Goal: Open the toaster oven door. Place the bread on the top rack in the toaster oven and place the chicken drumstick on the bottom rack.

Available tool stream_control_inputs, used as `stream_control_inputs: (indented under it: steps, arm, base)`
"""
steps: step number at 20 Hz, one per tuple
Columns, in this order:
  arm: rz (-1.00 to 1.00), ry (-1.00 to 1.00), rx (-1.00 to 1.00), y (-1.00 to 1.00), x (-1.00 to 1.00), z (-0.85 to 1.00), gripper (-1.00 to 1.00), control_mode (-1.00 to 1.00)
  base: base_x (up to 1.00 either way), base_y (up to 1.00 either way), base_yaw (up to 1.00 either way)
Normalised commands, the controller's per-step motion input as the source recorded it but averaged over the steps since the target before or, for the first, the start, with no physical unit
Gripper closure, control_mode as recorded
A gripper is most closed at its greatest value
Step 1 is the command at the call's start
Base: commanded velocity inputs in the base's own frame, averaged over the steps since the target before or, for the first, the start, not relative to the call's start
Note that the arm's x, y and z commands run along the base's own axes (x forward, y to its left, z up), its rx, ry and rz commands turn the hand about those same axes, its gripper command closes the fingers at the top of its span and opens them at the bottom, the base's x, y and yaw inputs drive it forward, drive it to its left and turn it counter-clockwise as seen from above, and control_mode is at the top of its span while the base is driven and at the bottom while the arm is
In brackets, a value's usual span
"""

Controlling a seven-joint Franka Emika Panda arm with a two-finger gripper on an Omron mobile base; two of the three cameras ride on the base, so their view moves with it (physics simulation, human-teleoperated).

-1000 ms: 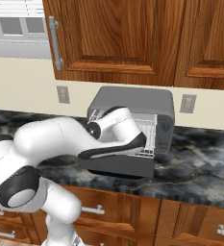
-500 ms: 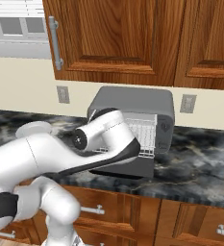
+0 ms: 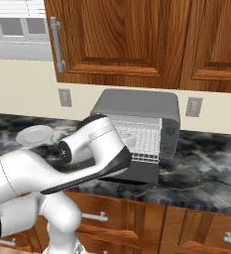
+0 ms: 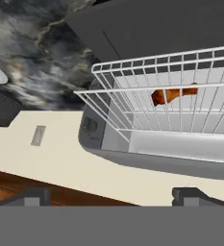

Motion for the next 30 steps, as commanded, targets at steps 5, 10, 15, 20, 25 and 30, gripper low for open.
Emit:
stream_control_inputs:
  steps: [5, 10, 15, 20, 25, 30]
  arm:
    - [0.09, -0.04, 0.11, 0.00, 0.00, 0.33, -1.00, -1.00]
    - [0.01, -0.51, 0.00, 0.23, 0.02, 0.00, -1.00, -1.00]
    - [0.01, -0.41, 0.16, 0.13, 0.00, 0.07, -1.00, -1.00]
    - [0.20, -0.08, 0.27, 0.28, 0.08, 0.30, -1.00, -1.00]
    - [0.43, 0.00, 0.31, 0.34, 0.16, 0.39, -1.00, -1.00]
    - [0.58, 0.10, 0.31, 0.17, 0.01, 0.51, -1.00, -1.00]
  base:
    - [0.00, 0.00, 0.00]
    - [0.00, 0.00, 0.00]
    - [0.00, 0.00, 0.00]
    - [0.00, 0.00, 0.00]
    - [0.00, 0.00, 0.00]
    - [0.00, 0.00, 0.00]
